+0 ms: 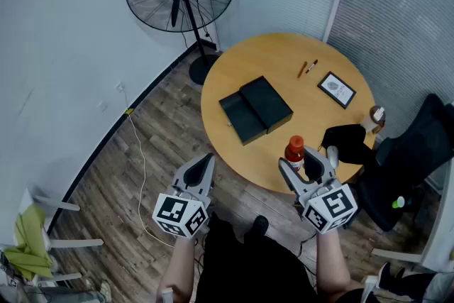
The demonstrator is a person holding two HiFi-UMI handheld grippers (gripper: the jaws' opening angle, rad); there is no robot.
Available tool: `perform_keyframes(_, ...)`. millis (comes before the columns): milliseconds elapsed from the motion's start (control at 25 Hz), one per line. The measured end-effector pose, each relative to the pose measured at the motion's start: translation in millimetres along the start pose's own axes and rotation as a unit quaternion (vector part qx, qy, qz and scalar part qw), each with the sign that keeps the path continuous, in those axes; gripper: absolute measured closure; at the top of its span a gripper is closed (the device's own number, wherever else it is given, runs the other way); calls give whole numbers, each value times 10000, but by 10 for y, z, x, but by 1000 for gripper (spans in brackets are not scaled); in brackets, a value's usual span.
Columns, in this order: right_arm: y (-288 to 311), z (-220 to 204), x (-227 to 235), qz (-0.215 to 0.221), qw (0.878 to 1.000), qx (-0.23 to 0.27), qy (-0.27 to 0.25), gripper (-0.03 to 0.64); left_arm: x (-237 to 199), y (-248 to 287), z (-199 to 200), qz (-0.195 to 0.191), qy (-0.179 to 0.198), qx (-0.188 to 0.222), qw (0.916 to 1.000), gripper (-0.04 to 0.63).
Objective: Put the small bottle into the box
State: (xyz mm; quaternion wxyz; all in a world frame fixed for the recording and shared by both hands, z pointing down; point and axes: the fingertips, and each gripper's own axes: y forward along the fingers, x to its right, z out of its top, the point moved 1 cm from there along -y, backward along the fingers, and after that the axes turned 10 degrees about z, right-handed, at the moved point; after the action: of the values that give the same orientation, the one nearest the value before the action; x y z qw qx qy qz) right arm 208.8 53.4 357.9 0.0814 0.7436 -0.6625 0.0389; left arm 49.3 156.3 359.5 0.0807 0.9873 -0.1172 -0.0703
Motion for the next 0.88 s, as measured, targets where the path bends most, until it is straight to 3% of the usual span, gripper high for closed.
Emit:
perform_keyframes(400,-120,59,59,228,9997,114,-53,390,201,42,-40,101,27,-54,9999,600)
perform_keyframes(880,60,61,-23,550,9984,130,26,388,55,-57,-31,304,47,-97,9995,600)
